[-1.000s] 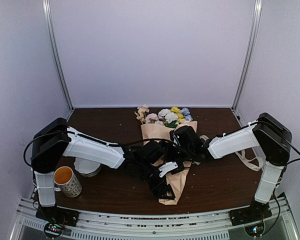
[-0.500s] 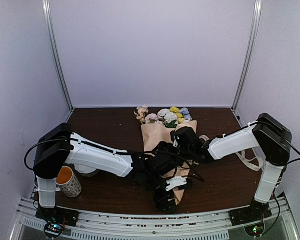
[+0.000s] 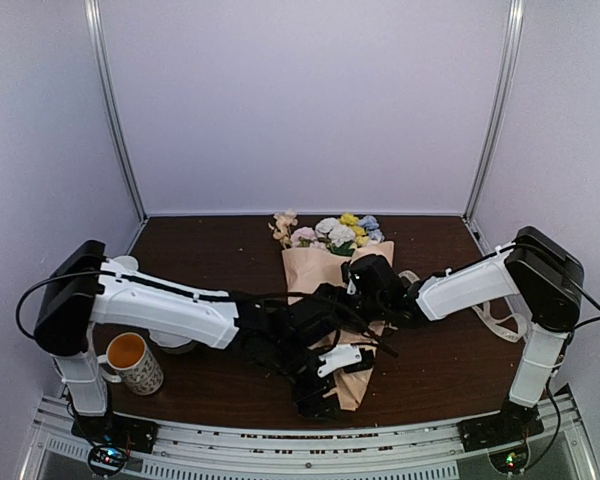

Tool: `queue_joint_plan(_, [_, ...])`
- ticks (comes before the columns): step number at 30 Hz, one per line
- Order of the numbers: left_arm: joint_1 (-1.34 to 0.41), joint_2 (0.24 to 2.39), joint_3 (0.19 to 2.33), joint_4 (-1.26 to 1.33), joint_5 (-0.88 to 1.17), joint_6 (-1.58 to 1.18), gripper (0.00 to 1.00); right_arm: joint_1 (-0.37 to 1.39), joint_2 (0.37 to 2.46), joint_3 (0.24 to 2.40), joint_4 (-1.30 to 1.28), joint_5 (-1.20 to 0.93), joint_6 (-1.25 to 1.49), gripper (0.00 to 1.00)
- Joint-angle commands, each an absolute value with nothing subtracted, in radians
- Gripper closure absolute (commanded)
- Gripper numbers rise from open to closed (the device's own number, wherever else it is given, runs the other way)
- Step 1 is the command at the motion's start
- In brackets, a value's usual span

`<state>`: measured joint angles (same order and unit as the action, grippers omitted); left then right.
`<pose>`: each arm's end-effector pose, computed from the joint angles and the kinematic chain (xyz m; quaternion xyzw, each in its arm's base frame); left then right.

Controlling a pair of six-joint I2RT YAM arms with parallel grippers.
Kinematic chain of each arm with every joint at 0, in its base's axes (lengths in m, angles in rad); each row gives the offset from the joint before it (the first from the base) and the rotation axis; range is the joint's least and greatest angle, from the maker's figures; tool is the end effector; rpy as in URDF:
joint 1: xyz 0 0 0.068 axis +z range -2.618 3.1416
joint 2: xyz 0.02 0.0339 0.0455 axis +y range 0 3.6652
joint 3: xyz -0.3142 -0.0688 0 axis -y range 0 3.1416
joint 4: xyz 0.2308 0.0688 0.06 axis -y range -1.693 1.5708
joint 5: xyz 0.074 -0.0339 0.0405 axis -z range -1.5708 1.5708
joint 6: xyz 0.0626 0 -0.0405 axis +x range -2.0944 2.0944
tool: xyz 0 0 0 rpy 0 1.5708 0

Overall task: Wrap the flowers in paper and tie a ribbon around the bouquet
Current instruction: Adjust the folded wrapping paper at the center of the board.

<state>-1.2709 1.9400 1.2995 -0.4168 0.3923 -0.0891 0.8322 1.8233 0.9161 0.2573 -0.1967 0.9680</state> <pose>0.1009 -0.4074 0.2019 0.5696 0.7602 -0.3032 0.0751 0.2574 0.3008 0.1909 0.0170 0.8924 0.4011 0.2059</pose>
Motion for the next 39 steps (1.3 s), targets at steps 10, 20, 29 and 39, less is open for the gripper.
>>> queue_joint_plan(10, [-1.168,1.788,1.274,-0.349,0.145,-0.497,0.15,0.842,1.788,0.881,0.197,-0.154,0.935,0.00])
queue_joint_plan(20, [-1.176,1.935,1.428,-0.386,0.157,-0.541,0.15,0.842,1.777,0.907,0.174,-0.151,0.904,0.00])
queue_joint_plan(29, [-1.180,1.984,1.456,-0.373,0.176,-0.590,0.20,0.845,1.806,0.937,0.155,-0.175,0.881,0.00])
queue_joint_plan(39, [-1.206,1.964,1.479,-0.347,0.210,-0.618,0.18,0.849,1.793,0.977,0.073,-0.157,0.832,0.00])
